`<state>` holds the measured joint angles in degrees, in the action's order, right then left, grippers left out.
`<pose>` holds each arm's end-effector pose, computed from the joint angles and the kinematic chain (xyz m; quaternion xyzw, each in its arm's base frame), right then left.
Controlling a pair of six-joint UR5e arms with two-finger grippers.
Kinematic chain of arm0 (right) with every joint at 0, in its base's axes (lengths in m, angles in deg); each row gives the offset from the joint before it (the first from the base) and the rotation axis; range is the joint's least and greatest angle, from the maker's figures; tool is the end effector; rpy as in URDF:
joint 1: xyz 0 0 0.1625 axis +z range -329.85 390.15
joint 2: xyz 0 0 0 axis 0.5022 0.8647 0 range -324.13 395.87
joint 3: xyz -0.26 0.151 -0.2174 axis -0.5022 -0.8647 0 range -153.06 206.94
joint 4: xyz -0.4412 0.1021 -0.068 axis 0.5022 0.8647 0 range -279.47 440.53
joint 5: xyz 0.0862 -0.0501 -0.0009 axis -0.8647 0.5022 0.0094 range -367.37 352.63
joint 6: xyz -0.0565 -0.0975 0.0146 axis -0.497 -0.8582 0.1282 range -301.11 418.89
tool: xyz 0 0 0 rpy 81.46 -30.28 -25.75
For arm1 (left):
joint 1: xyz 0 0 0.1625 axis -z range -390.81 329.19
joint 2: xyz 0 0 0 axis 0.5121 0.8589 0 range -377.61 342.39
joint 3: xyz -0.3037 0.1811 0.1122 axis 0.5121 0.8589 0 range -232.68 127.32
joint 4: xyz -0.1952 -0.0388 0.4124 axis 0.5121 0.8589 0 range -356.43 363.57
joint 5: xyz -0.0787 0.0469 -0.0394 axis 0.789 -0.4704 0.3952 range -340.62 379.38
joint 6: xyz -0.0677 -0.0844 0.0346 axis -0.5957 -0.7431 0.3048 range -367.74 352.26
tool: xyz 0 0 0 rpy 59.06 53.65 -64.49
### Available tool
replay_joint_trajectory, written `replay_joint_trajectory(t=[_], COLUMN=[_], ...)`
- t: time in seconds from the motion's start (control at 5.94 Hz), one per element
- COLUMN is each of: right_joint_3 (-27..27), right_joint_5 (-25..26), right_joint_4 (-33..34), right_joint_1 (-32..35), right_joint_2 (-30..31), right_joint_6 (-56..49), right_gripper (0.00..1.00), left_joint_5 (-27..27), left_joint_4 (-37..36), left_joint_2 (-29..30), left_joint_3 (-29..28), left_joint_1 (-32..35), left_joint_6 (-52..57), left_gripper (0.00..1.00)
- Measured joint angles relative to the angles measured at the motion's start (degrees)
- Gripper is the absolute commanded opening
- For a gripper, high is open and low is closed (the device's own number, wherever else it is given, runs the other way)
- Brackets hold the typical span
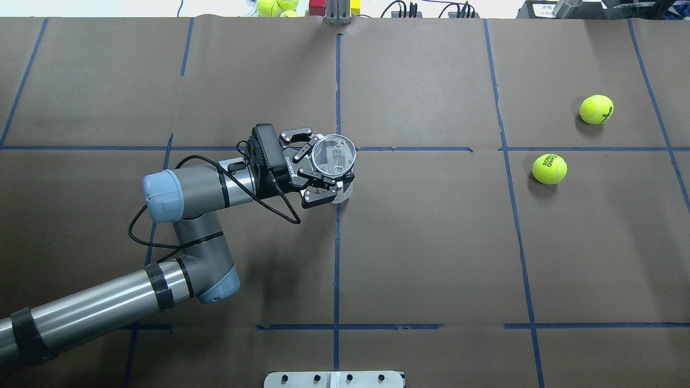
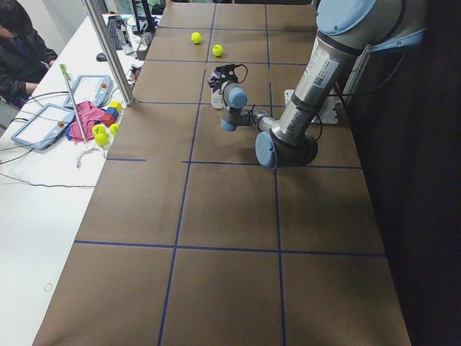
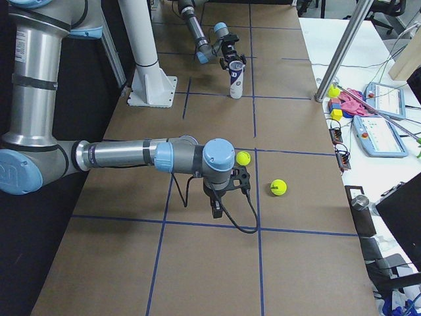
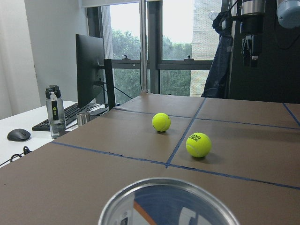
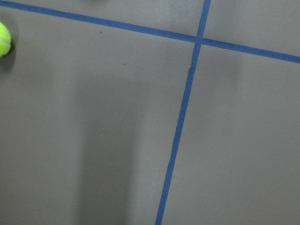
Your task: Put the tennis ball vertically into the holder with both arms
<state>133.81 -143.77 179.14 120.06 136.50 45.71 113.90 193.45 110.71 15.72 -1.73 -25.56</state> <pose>0.0503 -0.4635 0.5619 0.0260 -0.3935 -0.0981 0.9137 0.5567 -0.4518 0.1877 0.6441 0.5553 0.2241 0.4760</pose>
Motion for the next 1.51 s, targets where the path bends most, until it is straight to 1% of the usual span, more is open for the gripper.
replay_joint_trajectory(t=[0.5,0.84,1.18,1.51], right_joint_3=[0.0,0.8,3.8,4.6], right_joint_5=[0.0,-0.1,-0.3,2.0], right_joint_4=[0.0,0.0,0.0,-0.2], right_joint_1=[0.0,-0.7,-4.4,-12.0], right_joint_2=[0.0,-2.0,-5.4,-10.5], right_joint_6=[0.0,1.0,7.8,17.7], right_gripper=[1.0,1.0,1.0,0.99], left_joint_5=[0.0,0.0,0.0,0.0], left_joint_4=[-0.4,-0.5,-0.7,-0.8], left_joint_2=[0.0,-0.1,-0.1,-0.1], left_joint_3=[0.4,0.5,0.4,0.4], left_joint_1=[0.2,0.3,0.3,0.2], left_joint_6=[-0.1,-0.2,-0.2,-0.3], left_gripper=[0.89,0.89,0.89,0.89])
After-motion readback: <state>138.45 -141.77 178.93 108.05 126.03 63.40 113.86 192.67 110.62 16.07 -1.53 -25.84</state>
